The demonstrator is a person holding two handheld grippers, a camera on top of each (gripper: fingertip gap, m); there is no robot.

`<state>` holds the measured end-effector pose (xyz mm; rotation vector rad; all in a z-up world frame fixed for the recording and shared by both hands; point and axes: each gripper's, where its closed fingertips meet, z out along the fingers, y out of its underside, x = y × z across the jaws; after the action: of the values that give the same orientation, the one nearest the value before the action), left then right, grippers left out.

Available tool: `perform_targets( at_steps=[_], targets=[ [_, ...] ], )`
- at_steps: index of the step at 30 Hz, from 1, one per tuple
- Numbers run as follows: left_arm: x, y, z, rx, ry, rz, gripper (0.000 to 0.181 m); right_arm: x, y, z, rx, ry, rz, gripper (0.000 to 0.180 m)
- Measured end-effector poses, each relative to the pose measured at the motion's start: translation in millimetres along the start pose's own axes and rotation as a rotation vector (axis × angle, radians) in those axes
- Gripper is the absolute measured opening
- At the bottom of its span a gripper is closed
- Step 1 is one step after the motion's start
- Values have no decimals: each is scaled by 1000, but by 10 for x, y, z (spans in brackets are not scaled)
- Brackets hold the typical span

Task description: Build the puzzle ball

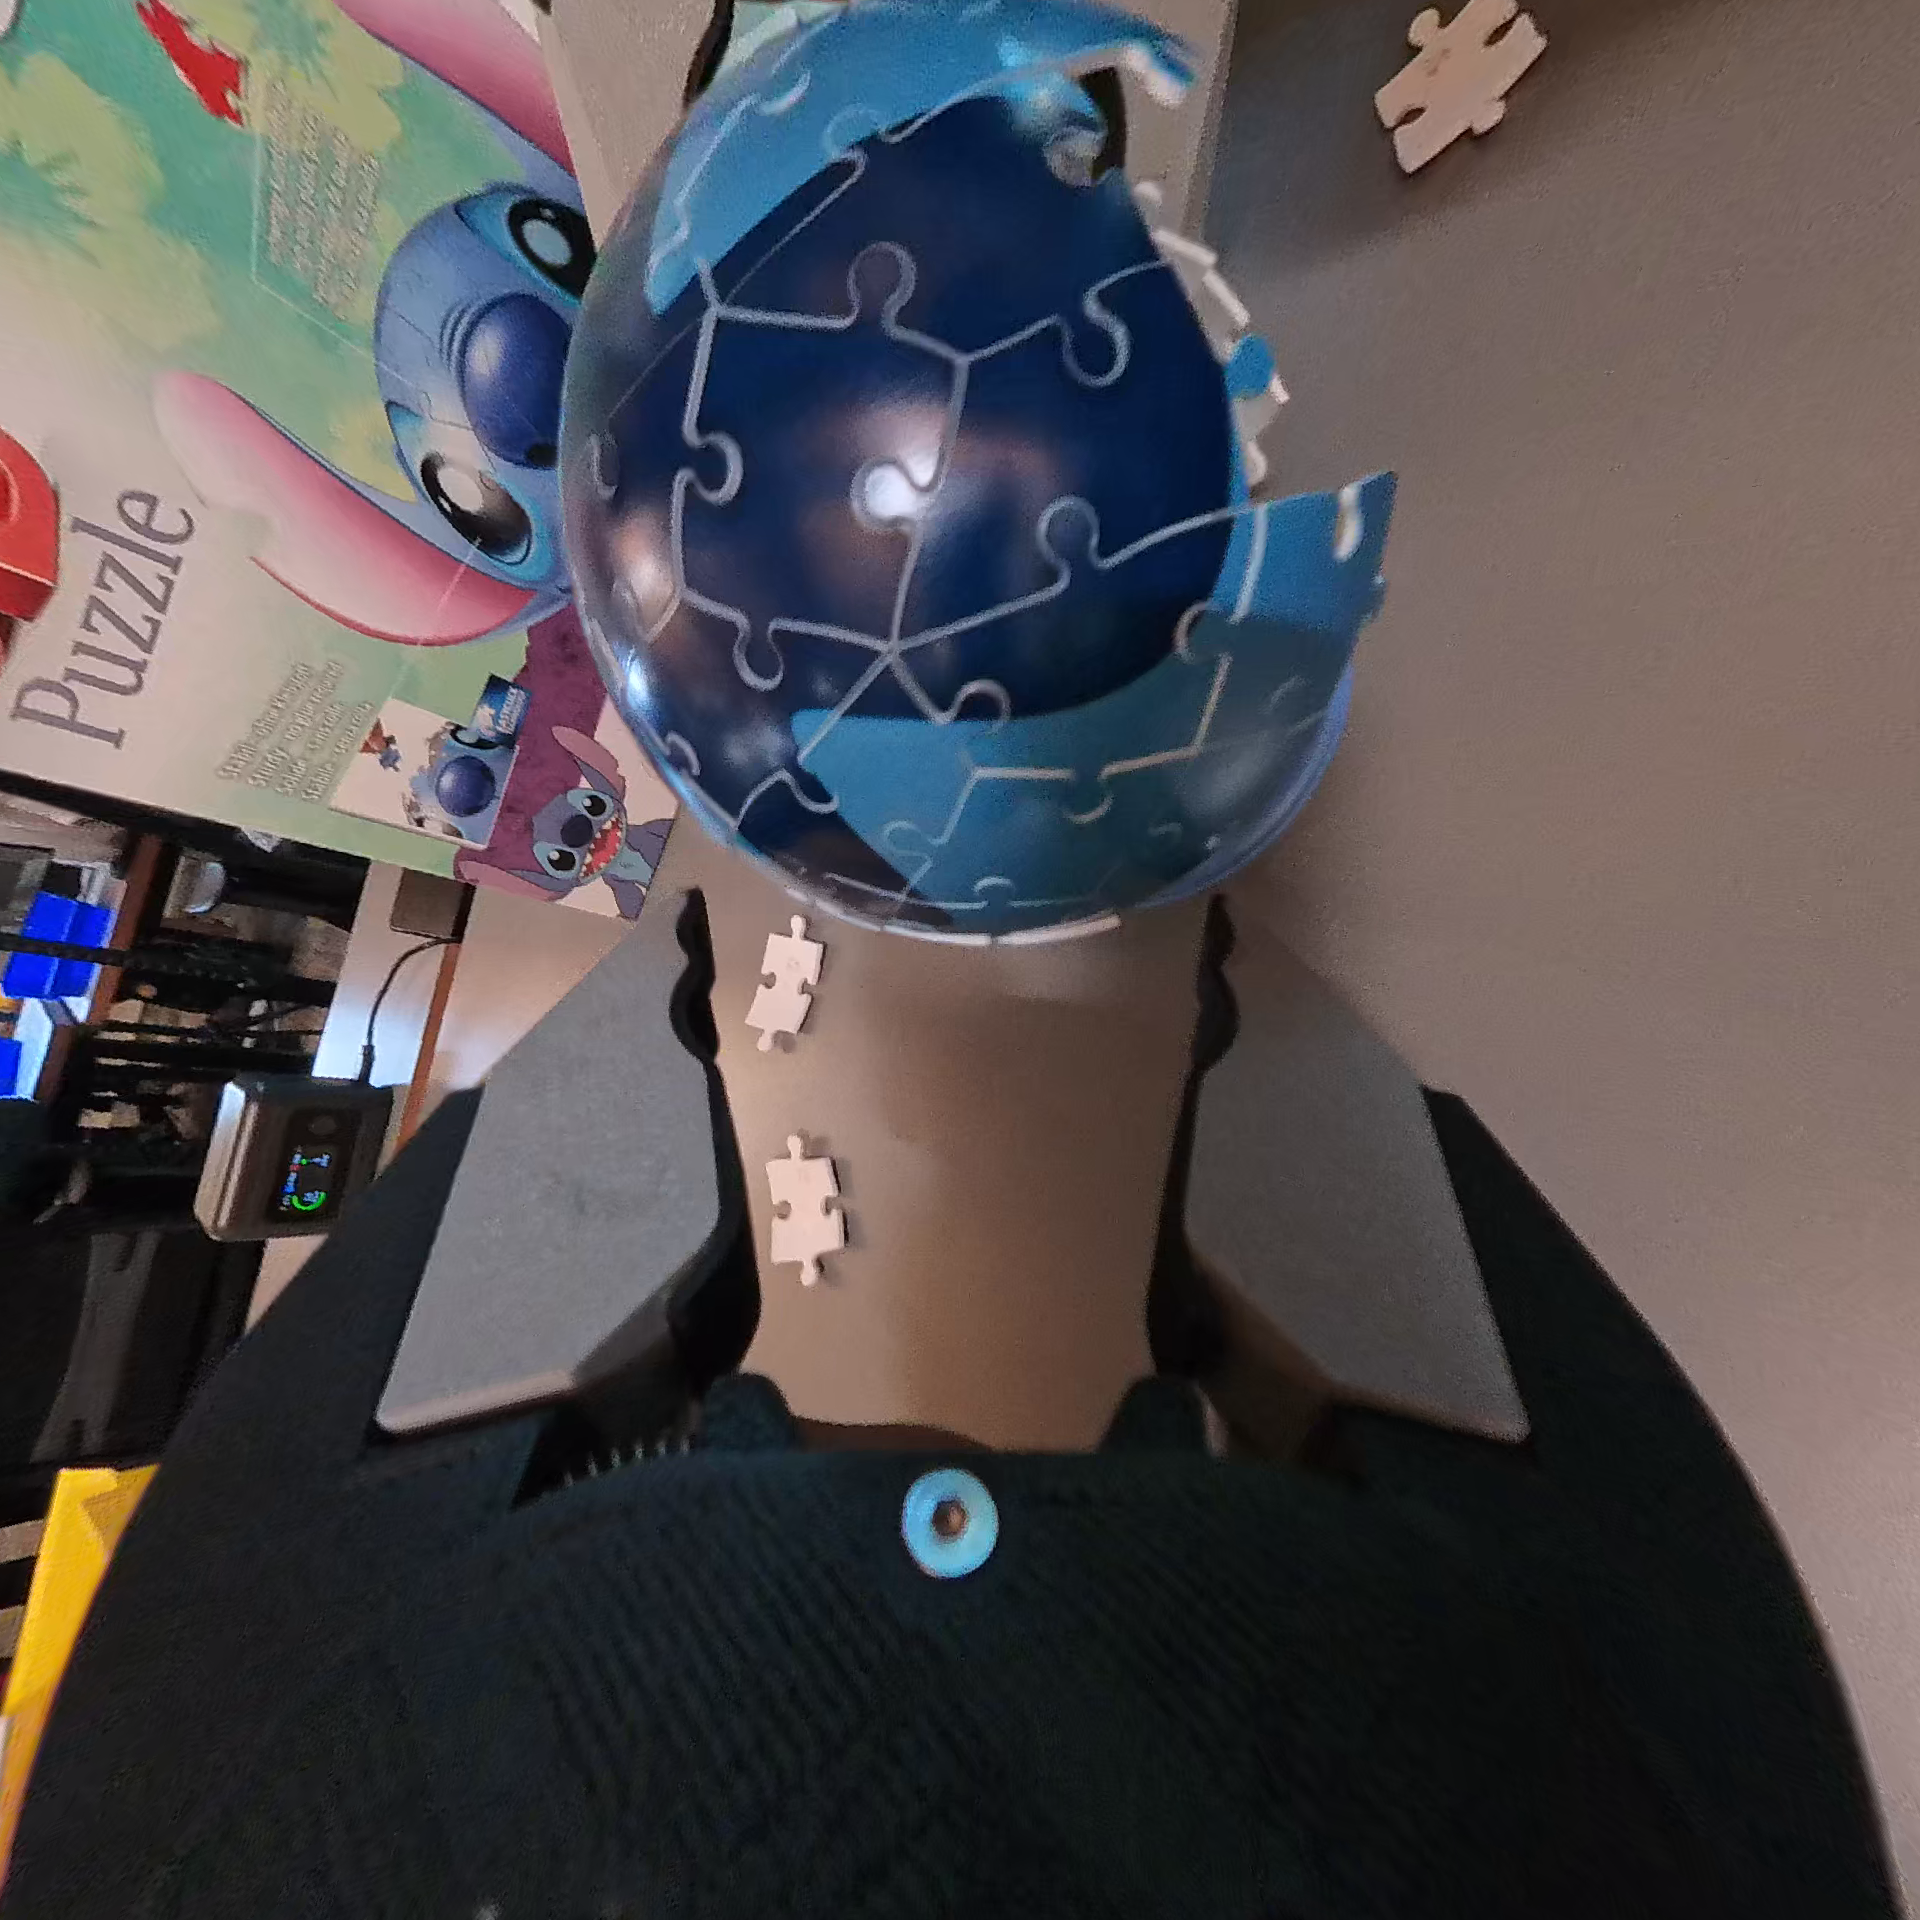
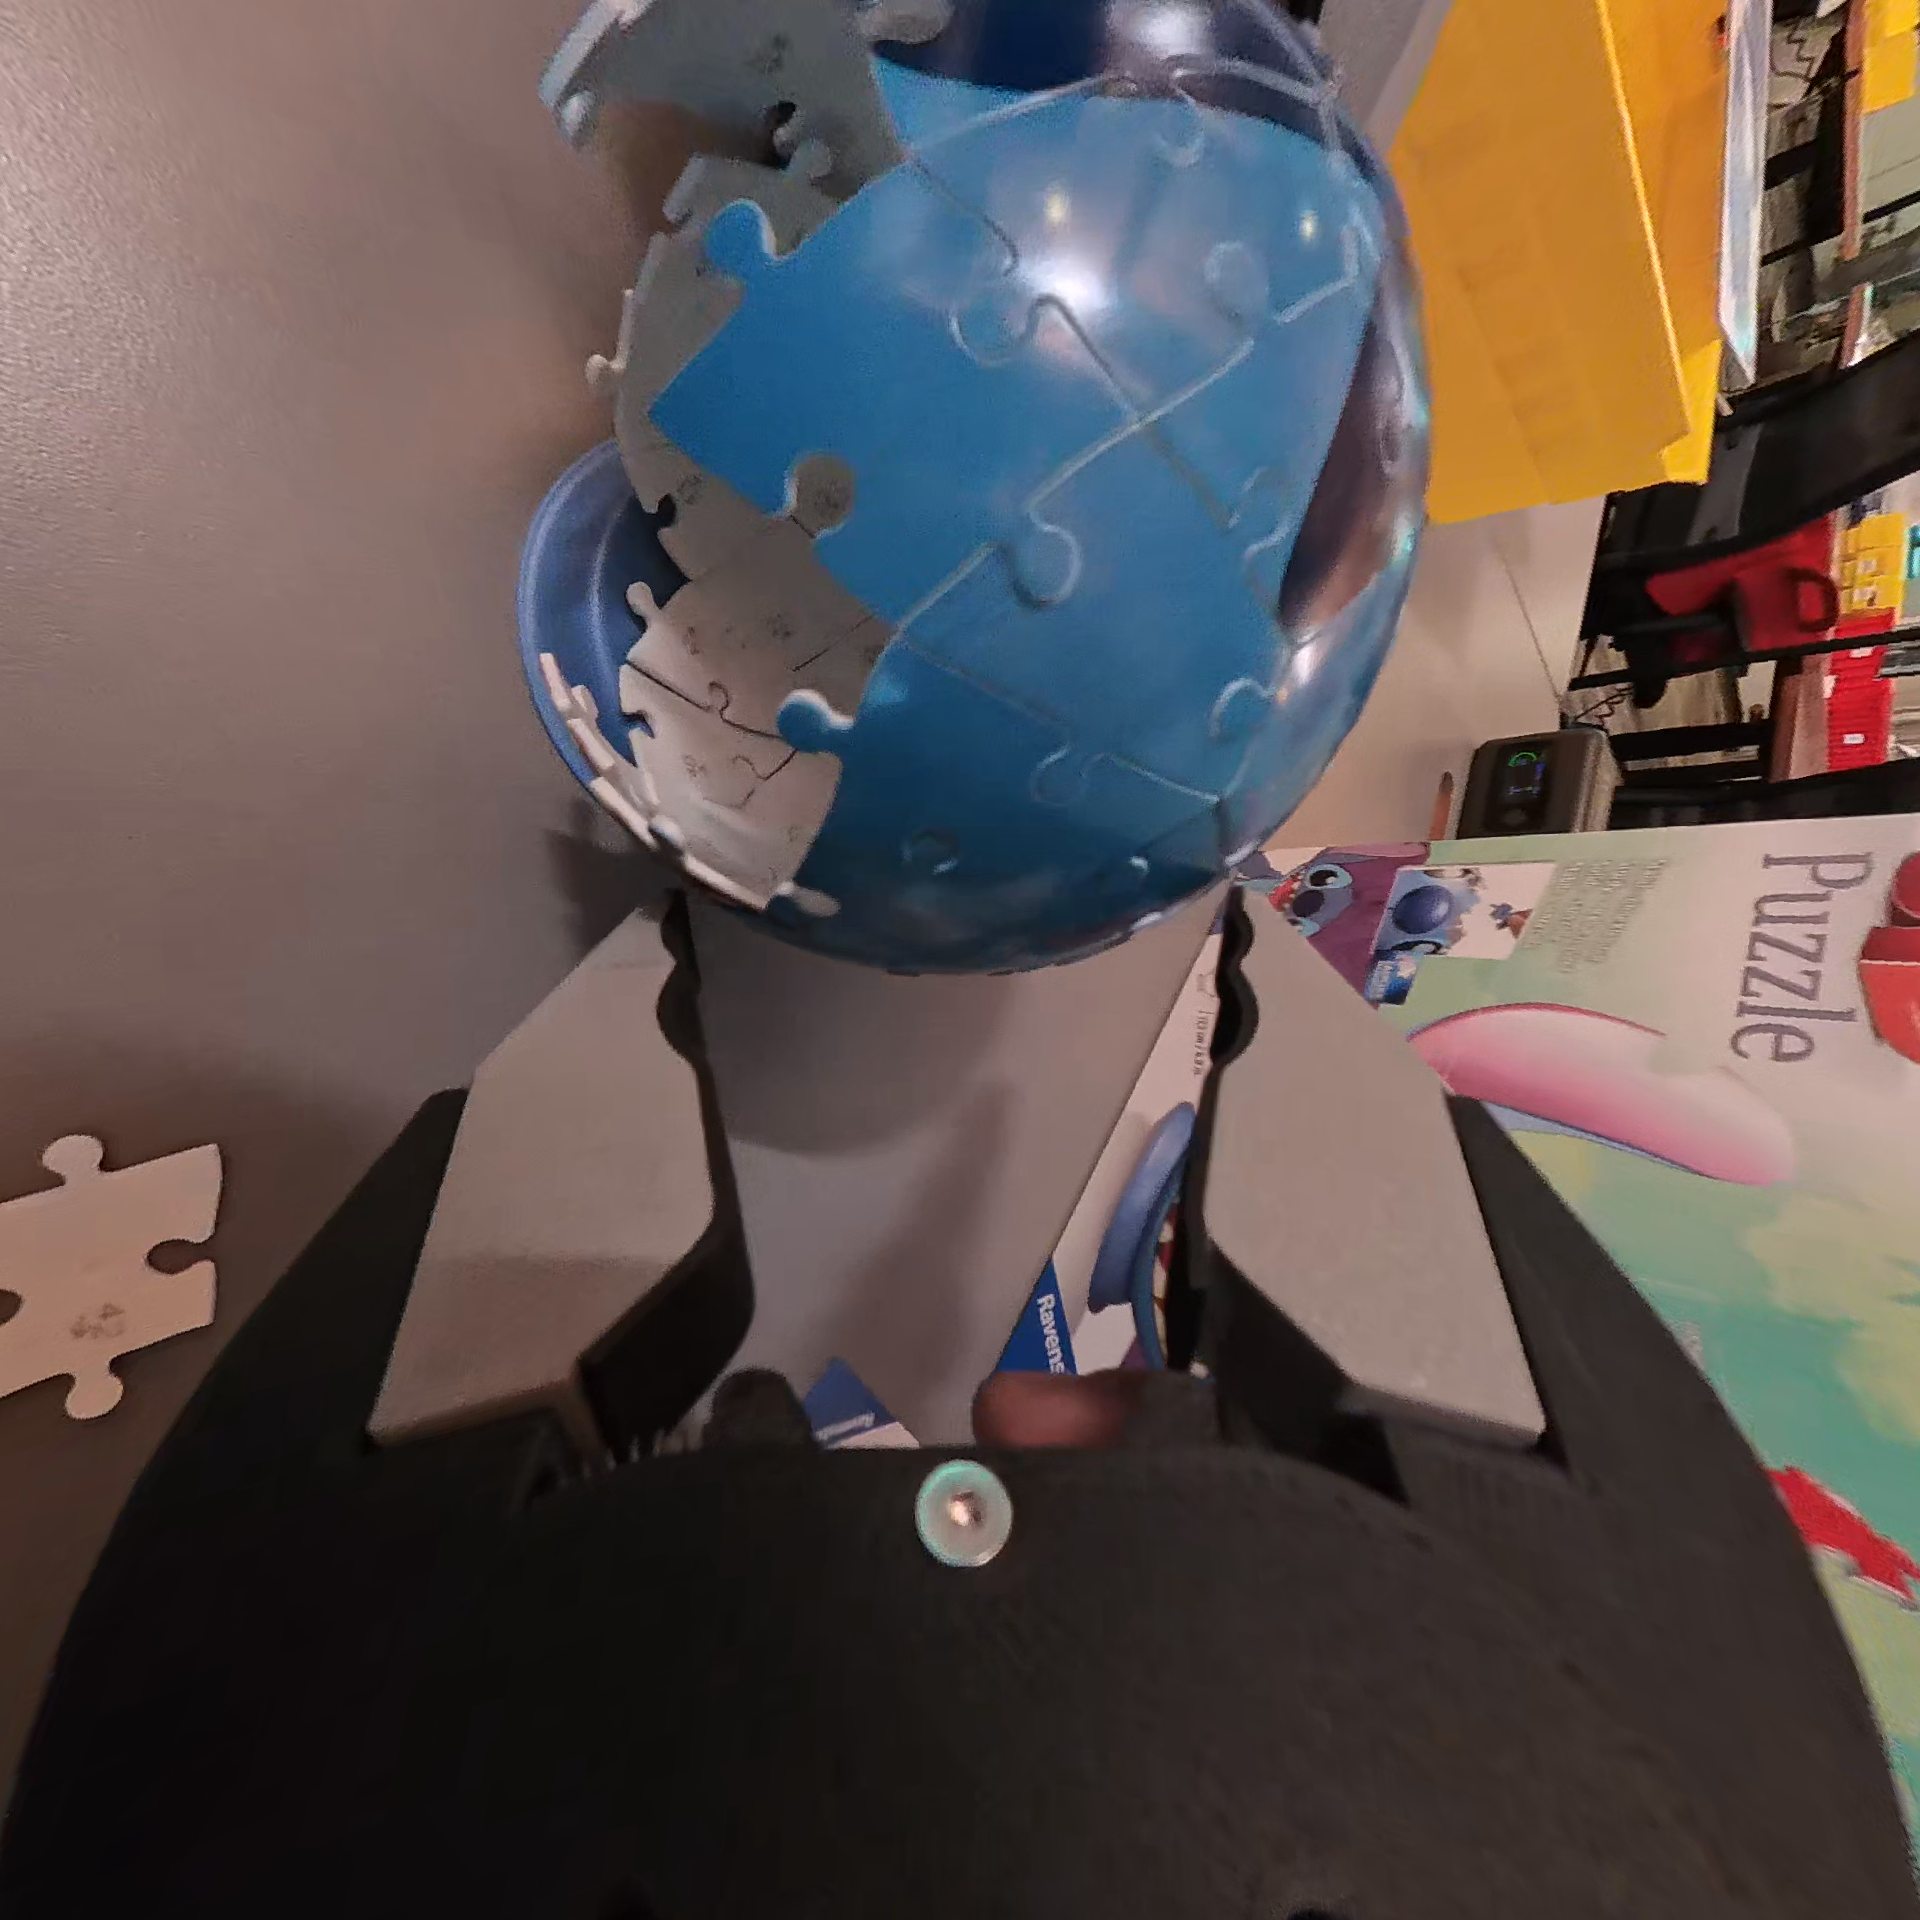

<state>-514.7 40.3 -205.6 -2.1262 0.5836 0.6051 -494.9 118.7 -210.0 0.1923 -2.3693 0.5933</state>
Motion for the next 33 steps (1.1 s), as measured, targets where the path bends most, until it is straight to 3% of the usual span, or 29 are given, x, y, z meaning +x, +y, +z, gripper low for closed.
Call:
perform_targets(
  at_steps=[9,17,25,33],
  targets=[
    [-29,15,13,39,91,-91,104,-103,-20,32,53,-119,75,102],
    [146,-29,137,6,328,-132,107,-126,-58,107,99,-234,118,106],
    [151,-24,241,-10,357,-122,110,-112,-5,186,89,-270,110,108],
    [102,-34,212,-33,280,-45,109,-92,-72,137,94,-234,47,106]
  ],
)
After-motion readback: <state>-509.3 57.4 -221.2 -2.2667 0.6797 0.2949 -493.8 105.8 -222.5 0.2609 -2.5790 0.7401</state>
